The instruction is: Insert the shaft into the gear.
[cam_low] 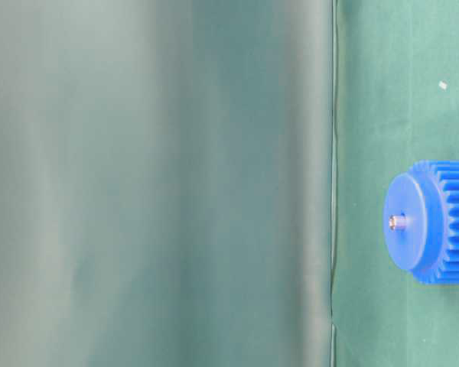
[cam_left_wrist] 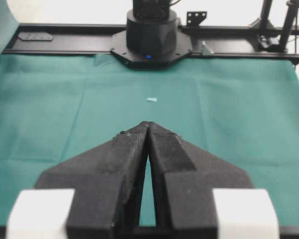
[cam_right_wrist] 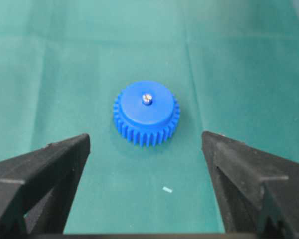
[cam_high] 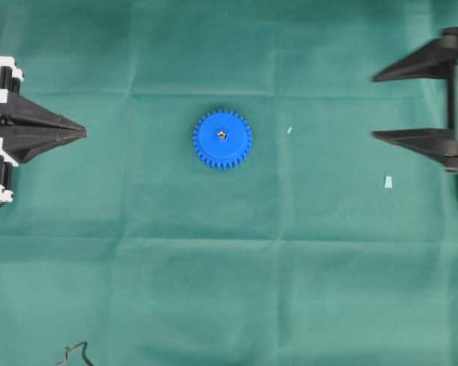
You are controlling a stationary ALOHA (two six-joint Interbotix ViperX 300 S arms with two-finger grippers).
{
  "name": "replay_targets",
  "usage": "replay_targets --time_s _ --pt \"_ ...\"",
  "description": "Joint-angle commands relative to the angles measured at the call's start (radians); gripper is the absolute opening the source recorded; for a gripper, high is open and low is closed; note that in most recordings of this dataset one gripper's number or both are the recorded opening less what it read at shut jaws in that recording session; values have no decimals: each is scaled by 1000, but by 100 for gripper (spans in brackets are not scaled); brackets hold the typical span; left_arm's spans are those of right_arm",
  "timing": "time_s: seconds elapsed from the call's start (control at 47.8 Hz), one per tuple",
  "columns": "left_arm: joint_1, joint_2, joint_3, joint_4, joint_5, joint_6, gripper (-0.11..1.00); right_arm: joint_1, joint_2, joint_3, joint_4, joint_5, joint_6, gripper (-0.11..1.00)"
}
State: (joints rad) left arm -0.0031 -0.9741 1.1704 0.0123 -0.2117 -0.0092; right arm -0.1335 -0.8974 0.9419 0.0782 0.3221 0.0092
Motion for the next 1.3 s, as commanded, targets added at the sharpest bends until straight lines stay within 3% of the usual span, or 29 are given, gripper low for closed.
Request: replay_targets --time_s 0.0,0.251,1.277 --pt "-2 3 -29 3 -5 -2 0 2 -74 -2 2 44 2 95" --pt "-2 3 -29 3 -5 -2 0 0 -192 40 -2 114 0 95" --pt "-2 2 -29 3 -2 -2 0 -3 -187 58 -6 114 -2 95"
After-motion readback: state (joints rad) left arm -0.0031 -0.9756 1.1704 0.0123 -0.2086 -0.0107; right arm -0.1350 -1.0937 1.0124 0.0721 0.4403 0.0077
